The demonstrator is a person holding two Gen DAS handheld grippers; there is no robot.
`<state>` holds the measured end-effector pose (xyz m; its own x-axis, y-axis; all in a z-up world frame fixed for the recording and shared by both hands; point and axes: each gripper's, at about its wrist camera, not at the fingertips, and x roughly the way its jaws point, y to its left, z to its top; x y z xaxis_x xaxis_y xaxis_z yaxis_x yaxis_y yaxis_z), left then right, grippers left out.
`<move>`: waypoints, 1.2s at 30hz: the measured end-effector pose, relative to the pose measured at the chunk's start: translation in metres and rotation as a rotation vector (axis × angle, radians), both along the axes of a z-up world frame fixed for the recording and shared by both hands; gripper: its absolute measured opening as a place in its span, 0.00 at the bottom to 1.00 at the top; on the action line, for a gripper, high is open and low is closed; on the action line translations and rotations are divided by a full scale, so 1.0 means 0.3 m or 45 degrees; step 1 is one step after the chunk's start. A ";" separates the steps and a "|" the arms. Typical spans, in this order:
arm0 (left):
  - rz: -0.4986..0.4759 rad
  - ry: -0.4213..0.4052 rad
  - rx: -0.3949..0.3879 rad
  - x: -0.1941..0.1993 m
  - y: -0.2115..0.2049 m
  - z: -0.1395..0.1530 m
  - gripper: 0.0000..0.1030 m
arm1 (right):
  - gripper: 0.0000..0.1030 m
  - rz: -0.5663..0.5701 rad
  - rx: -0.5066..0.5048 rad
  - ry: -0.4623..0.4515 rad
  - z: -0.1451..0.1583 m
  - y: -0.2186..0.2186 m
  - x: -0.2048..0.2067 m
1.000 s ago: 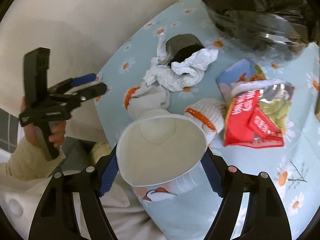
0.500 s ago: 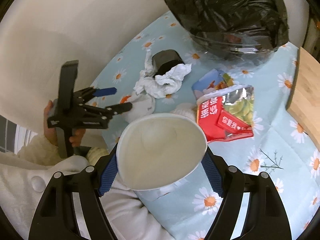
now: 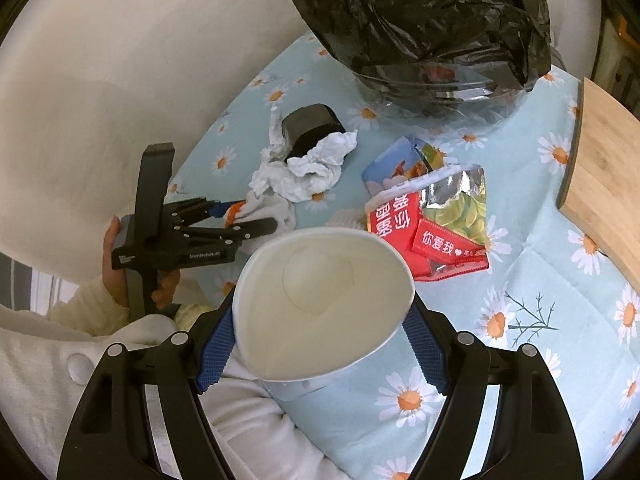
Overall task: Collect trash
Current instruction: 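Carry the paper cup and glove over the bin and open both tools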
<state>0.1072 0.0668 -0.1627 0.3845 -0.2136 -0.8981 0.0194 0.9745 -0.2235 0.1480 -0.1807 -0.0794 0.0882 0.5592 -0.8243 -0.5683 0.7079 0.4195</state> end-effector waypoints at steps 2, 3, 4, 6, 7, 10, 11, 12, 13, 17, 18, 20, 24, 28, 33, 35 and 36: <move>-0.006 -0.001 -0.006 -0.009 -0.002 0.006 0.46 | 0.70 0.007 0.000 -0.007 0.001 0.004 0.001; -0.010 0.008 -0.014 -0.013 -0.002 0.008 0.45 | 0.71 0.010 0.003 -0.011 0.003 0.007 0.000; -0.009 0.018 -0.017 -0.018 0.000 0.013 0.41 | 0.71 0.013 0.007 -0.013 0.003 0.008 0.000; -0.018 0.028 -0.007 -0.027 -0.001 0.022 0.38 | 0.71 0.022 0.016 -0.015 0.002 0.013 -0.002; -0.022 0.032 0.001 -0.029 -0.002 0.026 0.36 | 0.71 0.026 0.020 -0.018 0.003 0.016 -0.003; -0.042 0.045 0.051 -0.047 -0.010 0.044 0.35 | 0.71 0.034 0.039 -0.030 0.006 0.021 -0.011; -0.048 0.046 0.070 -0.051 -0.012 0.049 0.35 | 0.71 0.035 0.044 -0.035 0.007 0.022 -0.014; -0.056 0.050 0.087 -0.057 -0.014 0.055 0.35 | 0.71 0.036 0.050 -0.039 0.009 0.022 -0.018; -0.060 0.052 0.097 -0.061 -0.015 0.061 0.35 | 0.71 0.035 0.053 -0.042 0.009 0.023 -0.020; -0.069 0.048 0.139 -0.073 -0.017 0.093 0.34 | 0.71 0.031 0.030 -0.074 0.009 0.019 -0.032; -0.072 0.045 0.144 -0.077 -0.017 0.106 0.34 | 0.71 0.027 0.030 -0.081 0.011 0.015 -0.036; -0.083 0.029 0.154 -0.086 -0.022 0.137 0.34 | 0.71 0.014 0.037 -0.095 0.017 0.001 -0.044; -0.095 0.008 0.168 -0.084 -0.034 0.194 0.34 | 0.71 -0.025 0.048 -0.123 0.036 -0.032 -0.057; -0.131 -0.024 0.173 -0.078 -0.065 0.281 0.34 | 0.71 -0.071 0.053 -0.154 0.064 -0.076 -0.075; -0.202 -0.095 0.196 -0.053 -0.120 0.402 0.34 | 0.71 -0.140 0.047 -0.198 0.104 -0.131 -0.075; -0.228 -0.139 0.189 -0.044 -0.137 0.441 0.34 | 0.71 -0.160 0.044 -0.216 0.120 -0.146 -0.070; -0.221 -0.150 0.178 -0.037 -0.141 0.457 0.34 | 0.71 -0.174 0.046 -0.232 0.135 -0.157 -0.067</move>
<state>0.0959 0.0244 -0.0256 0.4564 -0.1624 -0.8748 0.2069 0.9756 -0.0732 0.1280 -0.2279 -0.0390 0.3105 0.5607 -0.7676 -0.5369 0.7698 0.3452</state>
